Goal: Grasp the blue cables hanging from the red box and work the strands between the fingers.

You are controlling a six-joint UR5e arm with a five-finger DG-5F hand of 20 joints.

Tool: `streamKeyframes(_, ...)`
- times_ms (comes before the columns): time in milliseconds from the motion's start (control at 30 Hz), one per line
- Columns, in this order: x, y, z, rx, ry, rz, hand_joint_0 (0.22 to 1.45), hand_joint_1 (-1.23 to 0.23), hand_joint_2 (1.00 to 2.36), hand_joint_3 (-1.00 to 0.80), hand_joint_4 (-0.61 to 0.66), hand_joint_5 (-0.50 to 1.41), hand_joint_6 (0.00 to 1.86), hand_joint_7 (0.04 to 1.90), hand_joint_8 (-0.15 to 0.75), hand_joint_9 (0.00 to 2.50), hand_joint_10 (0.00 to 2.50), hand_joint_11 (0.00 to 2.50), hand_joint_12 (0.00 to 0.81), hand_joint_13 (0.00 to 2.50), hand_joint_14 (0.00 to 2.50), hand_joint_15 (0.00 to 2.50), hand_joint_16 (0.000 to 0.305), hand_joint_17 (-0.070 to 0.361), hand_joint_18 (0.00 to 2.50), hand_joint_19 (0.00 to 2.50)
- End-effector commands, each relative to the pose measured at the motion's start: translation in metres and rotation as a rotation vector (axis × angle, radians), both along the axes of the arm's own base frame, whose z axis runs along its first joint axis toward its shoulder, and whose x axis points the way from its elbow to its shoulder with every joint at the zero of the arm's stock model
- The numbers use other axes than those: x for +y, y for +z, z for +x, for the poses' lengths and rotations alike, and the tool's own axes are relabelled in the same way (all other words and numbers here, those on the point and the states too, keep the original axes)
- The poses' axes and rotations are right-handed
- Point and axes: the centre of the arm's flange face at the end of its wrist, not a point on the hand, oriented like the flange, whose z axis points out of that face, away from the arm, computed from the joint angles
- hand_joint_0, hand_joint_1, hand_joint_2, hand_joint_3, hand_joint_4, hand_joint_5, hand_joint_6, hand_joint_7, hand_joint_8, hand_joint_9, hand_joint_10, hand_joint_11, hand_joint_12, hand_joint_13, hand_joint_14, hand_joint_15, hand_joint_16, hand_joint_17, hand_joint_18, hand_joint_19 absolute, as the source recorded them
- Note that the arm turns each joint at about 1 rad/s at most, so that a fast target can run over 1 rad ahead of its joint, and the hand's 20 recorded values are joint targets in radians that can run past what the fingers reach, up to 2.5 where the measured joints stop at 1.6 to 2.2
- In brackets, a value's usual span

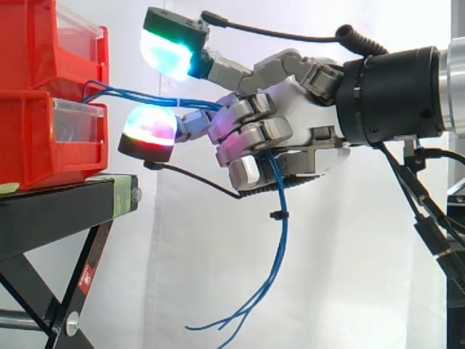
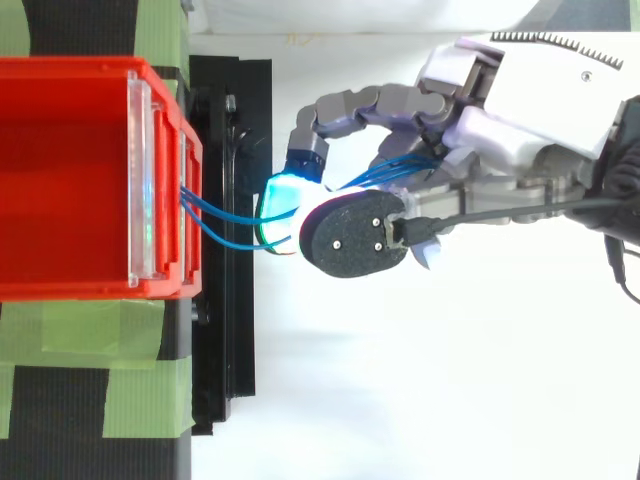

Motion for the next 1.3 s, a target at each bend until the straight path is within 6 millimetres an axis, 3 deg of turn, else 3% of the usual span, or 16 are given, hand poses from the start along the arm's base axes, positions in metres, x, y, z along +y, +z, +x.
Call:
streamKeyframes(0,0.0000,0.0000,0.0001,0.006,0.000,-0.015,0.83,-0.63,1.00,-0.88,0.23,0.10,0.52,1.17,0.499,1.73,2.50,2.50,0.588,1.86,2.50,1.56,0.232,0.174,2.46,0.72)
streamKeyframes(233,-0.0014,0.0000,-0.0002,0.008,-0.006,-0.021,0.89,-0.63,1.01,-0.71,0.22,0.10,0.70,1.10,0.499,1.73,2.50,2.50,0.588,1.86,2.50,1.56,0.232,0.174,2.46,0.72)
streamKeyframes(567,-0.0035,0.0001,-0.0010,0.009,-0.029,-0.024,0.88,-0.62,1.01,-0.70,0.23,0.12,0.70,1.12,0.499,1.73,2.50,2.50,0.588,1.86,2.50,1.56,0.232,0.174,2.46,0.72)
streamKeyframes(967,-0.0076,0.0007,-0.0023,0.012,-0.073,-0.046,0.89,-0.62,1.02,-0.49,0.20,0.16,0.69,1.14,0.499,1.73,2.50,2.50,0.588,1.86,2.50,1.56,0.232,0.174,2.46,0.72)
streamKeyframes(1267,-0.0074,0.0015,-0.0017,0.015,-0.073,-0.061,0.90,-0.62,1.01,-0.12,0.24,0.19,0.73,1.08,0.499,1.73,2.50,2.50,0.588,1.86,2.50,1.56,0.232,0.174,2.46,0.72)
